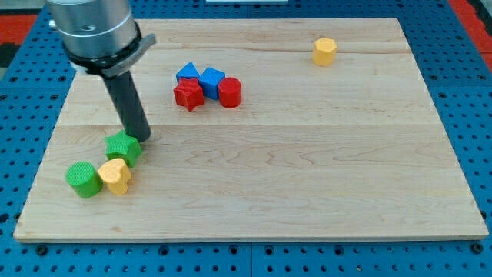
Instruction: Place green star on top of the yellow heart
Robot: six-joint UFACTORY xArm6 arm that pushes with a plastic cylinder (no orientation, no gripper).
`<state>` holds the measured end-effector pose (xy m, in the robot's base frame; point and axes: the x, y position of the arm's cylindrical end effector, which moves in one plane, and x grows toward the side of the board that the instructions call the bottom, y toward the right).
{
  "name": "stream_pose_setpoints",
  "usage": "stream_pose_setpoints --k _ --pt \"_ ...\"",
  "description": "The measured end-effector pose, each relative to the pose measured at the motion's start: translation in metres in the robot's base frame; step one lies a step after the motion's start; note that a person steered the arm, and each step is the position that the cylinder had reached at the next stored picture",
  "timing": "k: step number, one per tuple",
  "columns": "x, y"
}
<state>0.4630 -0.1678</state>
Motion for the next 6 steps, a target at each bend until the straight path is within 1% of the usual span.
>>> stream_pose_setpoints --k 2,5,6 --pt "-0.003 -0.002" --pt "-0.037 0.207" --pt "-0.060 0.271"
